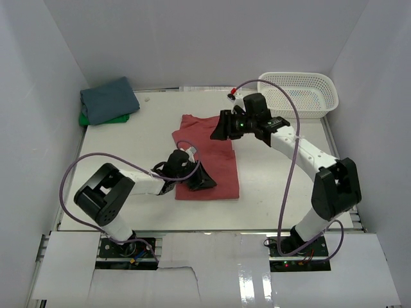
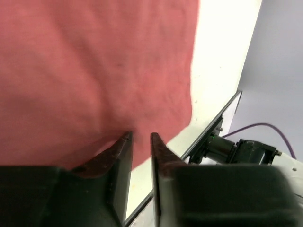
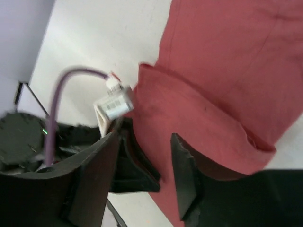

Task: Fold and stack the t-shirts
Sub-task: Fold the folded rectangular tshirt in 1/3 of the way

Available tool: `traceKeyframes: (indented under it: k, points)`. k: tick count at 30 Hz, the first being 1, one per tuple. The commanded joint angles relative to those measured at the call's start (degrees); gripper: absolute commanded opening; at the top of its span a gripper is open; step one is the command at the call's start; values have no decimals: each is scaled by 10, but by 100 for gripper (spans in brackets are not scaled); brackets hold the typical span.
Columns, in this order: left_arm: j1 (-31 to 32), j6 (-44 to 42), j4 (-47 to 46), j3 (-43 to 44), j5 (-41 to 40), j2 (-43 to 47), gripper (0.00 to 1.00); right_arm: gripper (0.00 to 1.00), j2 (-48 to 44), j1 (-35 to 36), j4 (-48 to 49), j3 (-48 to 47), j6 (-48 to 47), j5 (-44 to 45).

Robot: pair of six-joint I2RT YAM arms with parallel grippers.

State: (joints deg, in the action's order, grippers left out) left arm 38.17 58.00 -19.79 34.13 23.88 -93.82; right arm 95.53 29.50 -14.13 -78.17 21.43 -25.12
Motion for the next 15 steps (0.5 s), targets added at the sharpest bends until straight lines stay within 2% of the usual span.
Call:
traceKeyframes:
  k: [1, 3, 4, 5, 6, 8, 10, 11, 15]
  points:
    - [4, 4, 84, 47, -1, 67, 41, 58, -42, 2, -49, 81, -11, 10]
    - [4, -12, 163, 78, -44, 119, 50, 64, -82, 0, -57, 122, -8, -8]
    - [3, -24, 201, 93, -58, 136, 51, 71, -94, 0, -58, 164, -3, -15]
    - [0, -39, 281, 116, -75, 153, 53, 73, -114, 0, -59, 184, 0, -24]
    - [-4, -45, 316, 123, -102, 186, 58, 74, -122, 0, -60, 202, 2, -40]
    - [-18, -56, 389, 126, -117, 219, 67, 86, -147, -1, -67, 253, 9, -54]
    - [-28, -62, 427, 119, -132, 264, 94, 98, -162, -6, -64, 284, 7, -80]
    - [-35, -68, 456, 114, -139, 276, 98, 98, -178, -8, -66, 309, 9, -84]
    - [-63, -81, 497, 61, -153, 329, 98, 98, -218, -32, -63, 357, 25, -102]
